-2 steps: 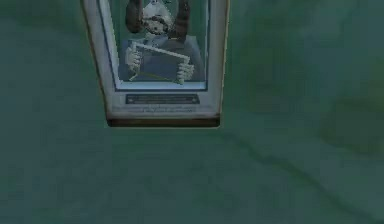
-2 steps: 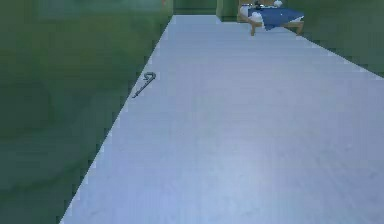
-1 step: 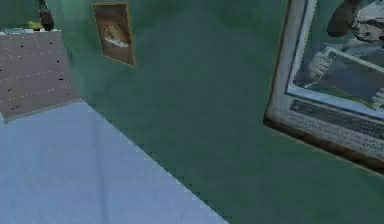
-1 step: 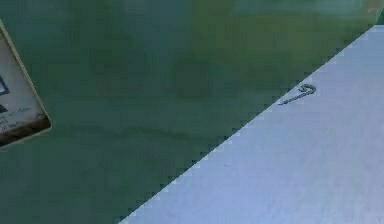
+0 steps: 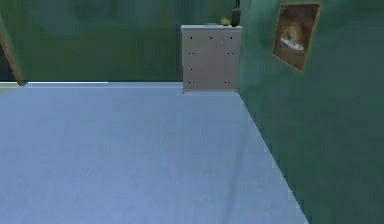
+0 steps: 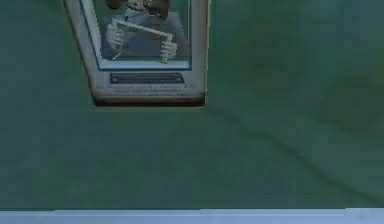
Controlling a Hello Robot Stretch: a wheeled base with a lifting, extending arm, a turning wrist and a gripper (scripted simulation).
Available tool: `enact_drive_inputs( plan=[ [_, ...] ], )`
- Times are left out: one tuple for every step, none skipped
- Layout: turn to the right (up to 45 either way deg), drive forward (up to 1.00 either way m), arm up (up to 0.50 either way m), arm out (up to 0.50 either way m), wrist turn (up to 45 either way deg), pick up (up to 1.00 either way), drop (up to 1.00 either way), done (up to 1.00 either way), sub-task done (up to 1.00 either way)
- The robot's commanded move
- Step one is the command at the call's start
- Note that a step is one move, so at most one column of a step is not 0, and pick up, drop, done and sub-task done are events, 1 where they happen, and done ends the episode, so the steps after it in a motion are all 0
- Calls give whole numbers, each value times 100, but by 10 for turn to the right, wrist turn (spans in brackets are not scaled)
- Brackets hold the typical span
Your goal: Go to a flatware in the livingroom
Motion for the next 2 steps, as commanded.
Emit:
enact_drive_inputs(
  plan=[
    [-420, 0, 0, 0, 0, 0, 0, 0, 0],
    [0, 100, 0, 0, 0, 0, 0, 0, 0]
  ],
)
